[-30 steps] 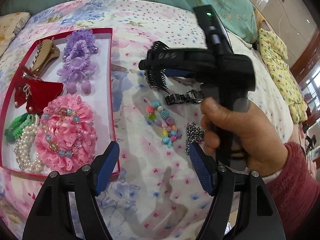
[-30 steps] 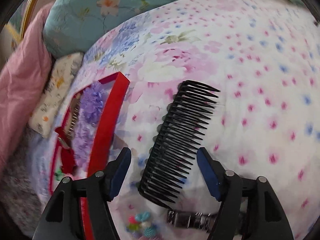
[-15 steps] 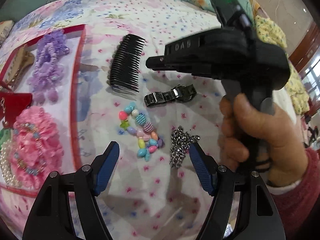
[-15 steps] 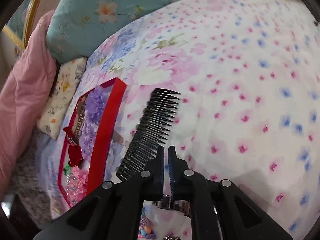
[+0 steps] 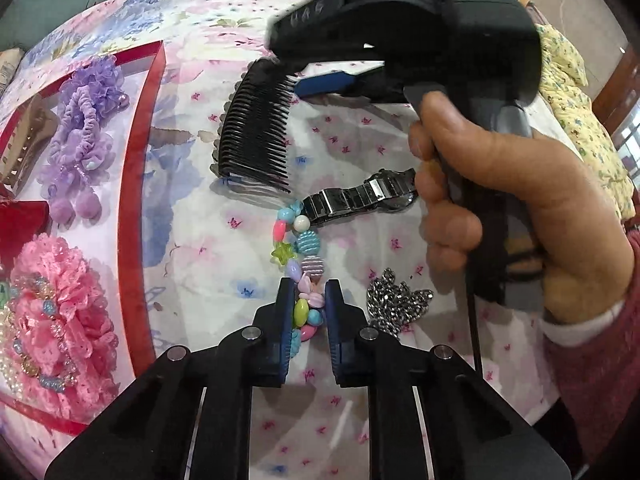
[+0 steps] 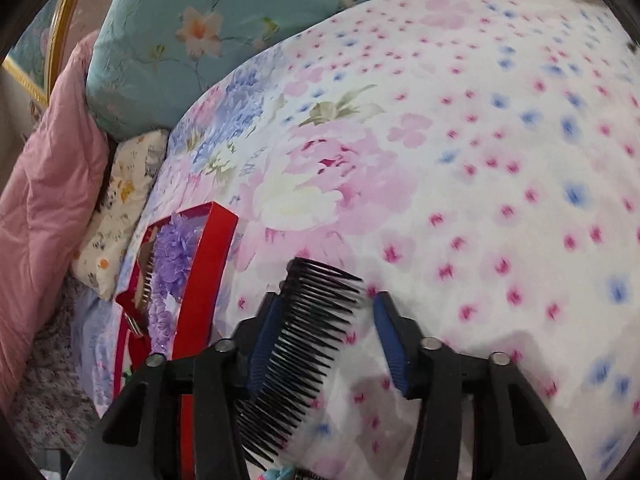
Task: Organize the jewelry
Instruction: 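Grasp the pastel bead strand with the left gripper while the right lifts the comb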
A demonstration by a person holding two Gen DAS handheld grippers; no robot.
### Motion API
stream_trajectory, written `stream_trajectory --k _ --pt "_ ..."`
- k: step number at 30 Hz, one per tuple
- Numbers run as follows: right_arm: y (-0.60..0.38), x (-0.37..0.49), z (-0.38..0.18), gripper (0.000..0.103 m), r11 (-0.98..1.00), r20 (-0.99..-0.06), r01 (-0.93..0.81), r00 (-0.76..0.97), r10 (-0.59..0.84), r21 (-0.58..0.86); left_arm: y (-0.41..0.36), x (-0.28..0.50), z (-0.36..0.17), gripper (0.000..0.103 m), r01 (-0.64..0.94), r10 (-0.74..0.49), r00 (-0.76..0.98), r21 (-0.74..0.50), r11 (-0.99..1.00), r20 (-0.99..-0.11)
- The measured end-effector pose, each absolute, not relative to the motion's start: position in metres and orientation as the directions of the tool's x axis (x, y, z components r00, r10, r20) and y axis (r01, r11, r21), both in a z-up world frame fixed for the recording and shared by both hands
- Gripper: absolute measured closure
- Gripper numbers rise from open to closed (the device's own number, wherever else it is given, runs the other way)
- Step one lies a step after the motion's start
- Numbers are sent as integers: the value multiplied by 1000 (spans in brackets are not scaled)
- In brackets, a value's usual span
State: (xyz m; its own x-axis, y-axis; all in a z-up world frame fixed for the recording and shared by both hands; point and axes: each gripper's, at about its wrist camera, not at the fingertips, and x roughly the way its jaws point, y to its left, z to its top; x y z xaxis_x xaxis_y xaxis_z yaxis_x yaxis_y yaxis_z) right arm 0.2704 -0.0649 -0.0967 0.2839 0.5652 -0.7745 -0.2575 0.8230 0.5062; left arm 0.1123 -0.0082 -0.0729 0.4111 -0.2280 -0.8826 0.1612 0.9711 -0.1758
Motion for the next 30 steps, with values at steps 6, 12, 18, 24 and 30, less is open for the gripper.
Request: stream_trajectory --k 6,12,18,24,30 --pt "-85 264 -90 101 784 -733 -216 276 621 582 9 99 -55 97 155 -282 434 -238 959 -855" --pt "-100 237 -65 102 749 -688 -231 298 662 621 33 82 -32 97 138 -300 485 -267 954 -821" --pt "-116 205 -37 102 732 -645 -237 353 677 639 33 76 -14 97 135 -305 524 -276 952 -795" --pt "-127 187 -12 102 716 -606 -244 398 689 654 38 70 5 97 137 -303 565 -275 952 -768" --pt "-128 175 3 102 695 -568 -253 426 705 673 65 60 19 98 93 -271 607 -271 958 -747"
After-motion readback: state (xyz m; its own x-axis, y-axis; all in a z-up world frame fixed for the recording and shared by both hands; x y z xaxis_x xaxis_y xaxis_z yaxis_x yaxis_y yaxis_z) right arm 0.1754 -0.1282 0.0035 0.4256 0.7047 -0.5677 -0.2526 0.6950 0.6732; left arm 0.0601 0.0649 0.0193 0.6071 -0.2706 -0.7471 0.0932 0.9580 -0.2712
